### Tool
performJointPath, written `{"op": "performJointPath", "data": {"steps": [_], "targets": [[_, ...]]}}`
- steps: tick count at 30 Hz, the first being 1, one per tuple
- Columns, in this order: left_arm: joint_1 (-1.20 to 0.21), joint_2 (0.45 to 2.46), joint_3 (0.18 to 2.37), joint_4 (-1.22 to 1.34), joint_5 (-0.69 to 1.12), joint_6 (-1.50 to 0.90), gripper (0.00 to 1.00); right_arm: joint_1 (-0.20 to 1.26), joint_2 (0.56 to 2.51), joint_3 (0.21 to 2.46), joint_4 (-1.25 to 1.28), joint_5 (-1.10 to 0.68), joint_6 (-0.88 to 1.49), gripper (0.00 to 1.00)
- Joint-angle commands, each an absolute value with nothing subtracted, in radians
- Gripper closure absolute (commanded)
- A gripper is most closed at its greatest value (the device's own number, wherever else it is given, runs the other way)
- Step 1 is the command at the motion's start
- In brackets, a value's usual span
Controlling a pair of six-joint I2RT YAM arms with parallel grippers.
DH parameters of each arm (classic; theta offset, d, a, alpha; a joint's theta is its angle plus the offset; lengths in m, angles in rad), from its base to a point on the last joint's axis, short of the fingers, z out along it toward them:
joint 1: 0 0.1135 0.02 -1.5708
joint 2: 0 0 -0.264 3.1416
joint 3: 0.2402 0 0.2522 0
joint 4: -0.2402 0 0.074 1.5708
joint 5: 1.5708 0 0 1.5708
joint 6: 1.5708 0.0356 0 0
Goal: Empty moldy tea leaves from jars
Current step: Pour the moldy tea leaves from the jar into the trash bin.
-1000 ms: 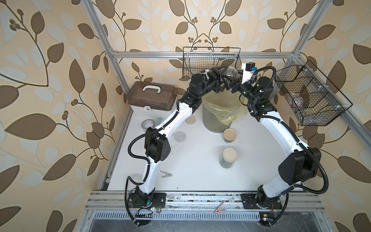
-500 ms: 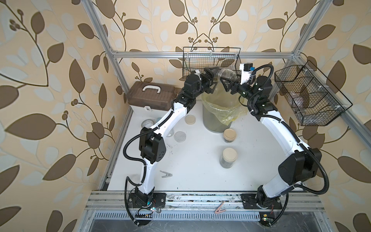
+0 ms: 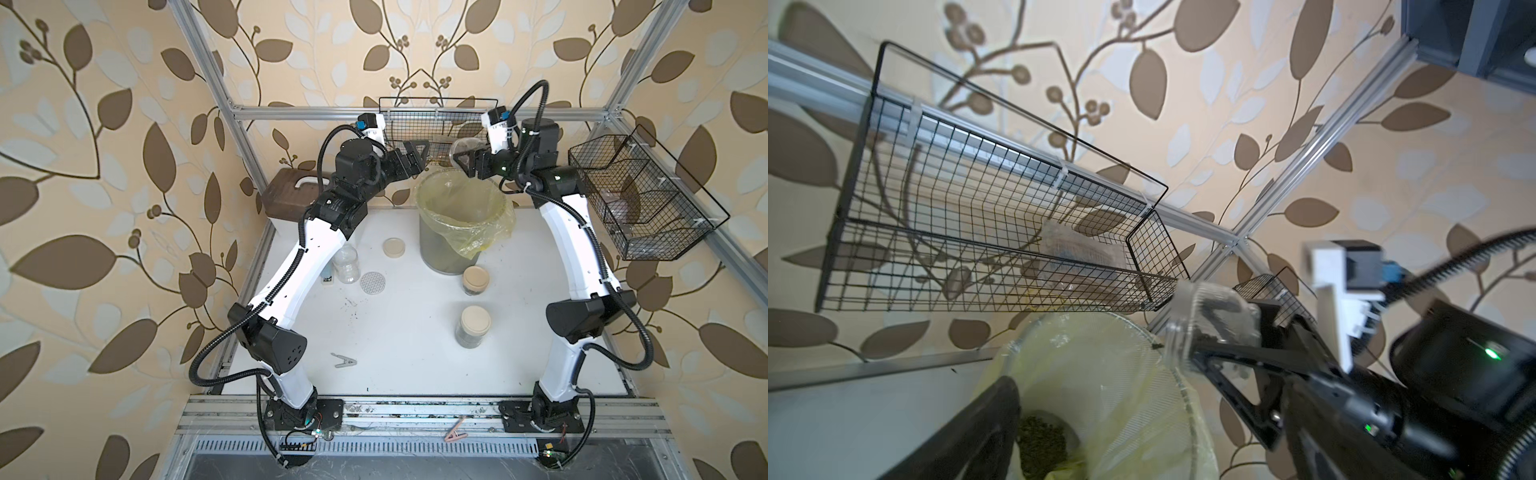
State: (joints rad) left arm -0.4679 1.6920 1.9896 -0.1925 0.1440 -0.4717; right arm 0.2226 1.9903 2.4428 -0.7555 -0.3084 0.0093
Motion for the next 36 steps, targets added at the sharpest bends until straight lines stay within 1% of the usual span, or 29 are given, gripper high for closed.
{"op": "performJointPath", "data": {"steps": [1, 4, 9, 13, 17, 23, 25, 27, 28, 29, 30, 31, 32, 33, 35, 36], "targets": [[-0.47, 1.673, 1.953, -0.258, 0.154, -0.259, 0.01, 0.242, 2.04, 2.489, -0.958, -0.228, -0.028, 0.82], [-0.472, 1.651, 1.897, -0.224, 0.189, -0.199, 0.01, 0.261, 2.077, 2.51, -1.005, -0.138, -0.031, 0.82], [-0.474, 1.613, 1.802, -0.159, 0.204, -0.114, 0.01, 0.29, 2.203, 2.685, -1.179, 0.062, 0.014, 0.82], [-0.475, 1.616, 1.793, -0.153, 0.202, -0.103, 0.01, 0.317, 2.205, 2.635, -1.216, 0.167, 0.048, 0.8], [-0.476, 1.631, 1.794, -0.15, 0.211, -0.106, 0.01, 0.358, 2.207, 2.606, -1.234, 0.334, 0.0, 0.8], [-0.48, 1.646, 1.796, -0.144, 0.232, -0.11, 0.01, 0.389, 2.206, 2.634, -1.215, 0.427, -0.032, 0.8], [-0.482, 1.648, 1.79, -0.14, 0.245, -0.108, 0.01, 0.386, 2.203, 2.634, -1.218, 0.403, -0.015, 0.8], [-0.482, 1.642, 1.777, -0.131, 0.258, -0.094, 0.01, 0.337, 2.186, 2.634, -1.202, 0.216, 0.093, 0.79], [-0.483, 1.639, 1.764, -0.121, 0.269, -0.083, 0.01, 0.287, 2.161, 2.597, -1.157, 0.058, 0.189, 0.8], [-0.483, 1.633, 1.752, -0.108, 0.286, -0.072, 0.01, 0.252, 2.128, 2.535, -1.094, -0.033, 0.287, 0.82], [-0.483, 1.629, 1.74, -0.09, 0.301, -0.063, 0.01, 0.246, 2.101, 2.494, -1.056, -0.042, 0.321, 0.83], [-0.483, 1.624, 1.725, -0.068, 0.321, -0.052, 0.01, 0.261, 2.085, 2.483, -1.037, 0.001, 0.296, 0.83], [-0.483, 1.621, 1.715, -0.048, 0.338, -0.044, 0.01, 0.284, 2.086, 2.51, -1.059, 0.075, 0.246, 0.83], [-0.483, 1.62, 1.71, -0.035, 0.357, -0.035, 0.01, 0.294, 2.102, 2.559, -1.098, 0.1, 0.216, 0.82], [-0.483, 1.622, 1.704, -0.012, 0.399, -0.003, 0.01, 0.258, 2.12, 2.606, -1.128, -0.016, 0.269, 0.81], [-0.483, 1.623, 1.7, 0.0, 0.416, 0.008, 0.01, 0.252, 2.109, 2.59, -1.122, -0.008, 0.305, 0.82]]}}
